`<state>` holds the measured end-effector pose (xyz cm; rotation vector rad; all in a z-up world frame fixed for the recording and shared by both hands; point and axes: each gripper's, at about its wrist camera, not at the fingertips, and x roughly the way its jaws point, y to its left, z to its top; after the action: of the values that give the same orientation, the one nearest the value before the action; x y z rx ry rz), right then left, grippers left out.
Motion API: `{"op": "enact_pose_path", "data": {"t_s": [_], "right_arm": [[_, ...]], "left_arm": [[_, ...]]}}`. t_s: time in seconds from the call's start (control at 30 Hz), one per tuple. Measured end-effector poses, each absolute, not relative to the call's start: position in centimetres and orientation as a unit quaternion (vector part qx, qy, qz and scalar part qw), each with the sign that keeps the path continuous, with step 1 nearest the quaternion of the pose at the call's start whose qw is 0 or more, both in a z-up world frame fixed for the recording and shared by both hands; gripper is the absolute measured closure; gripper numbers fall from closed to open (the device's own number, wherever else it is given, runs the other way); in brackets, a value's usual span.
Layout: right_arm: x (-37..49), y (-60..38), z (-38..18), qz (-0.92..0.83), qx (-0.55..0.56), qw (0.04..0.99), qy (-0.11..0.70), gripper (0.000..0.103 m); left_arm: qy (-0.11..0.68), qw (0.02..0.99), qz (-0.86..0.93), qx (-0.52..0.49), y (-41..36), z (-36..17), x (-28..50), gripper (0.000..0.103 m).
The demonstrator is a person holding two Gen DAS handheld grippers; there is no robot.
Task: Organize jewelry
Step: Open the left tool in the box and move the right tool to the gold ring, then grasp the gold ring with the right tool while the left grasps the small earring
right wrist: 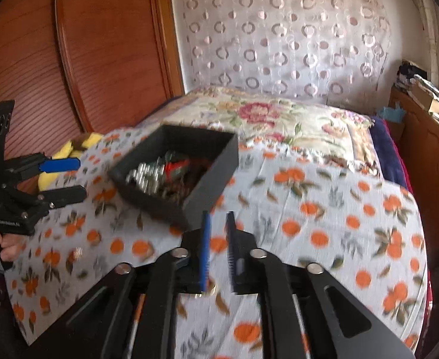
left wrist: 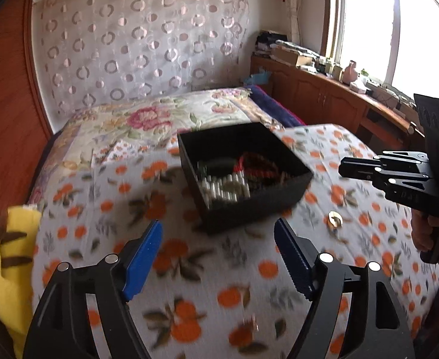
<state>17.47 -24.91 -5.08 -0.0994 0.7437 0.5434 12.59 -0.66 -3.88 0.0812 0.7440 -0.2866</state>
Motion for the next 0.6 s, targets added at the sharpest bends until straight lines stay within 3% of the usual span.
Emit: {"op": "enact_pose_path", "data": {"t_s": [0.03, 0.27, 0.6], "right_arm": [[17.0, -25.0, -5.5, 0.260, -0.048, 0.893, 0.363, 0.066], [15.4, -24.0, -8.2, 0.254, -0.075, 0.880, 0.395, 0.066], [15.6, -22.8, -10.0, 0.244, -0.099, 0.868, 0.421, 0.066]], "left_arm": [[0.365, 0.920, -0.139, 0.037, -0.5, -4.2, 12.0, 0.028], [0.384, 0.914, -0.129, 0.035, 0.0, -6.0, 9.5, 0.022], [0.400, 0.907, -0.123, 0.041, -0.4, -7.2, 7.8, 0.022]]}}
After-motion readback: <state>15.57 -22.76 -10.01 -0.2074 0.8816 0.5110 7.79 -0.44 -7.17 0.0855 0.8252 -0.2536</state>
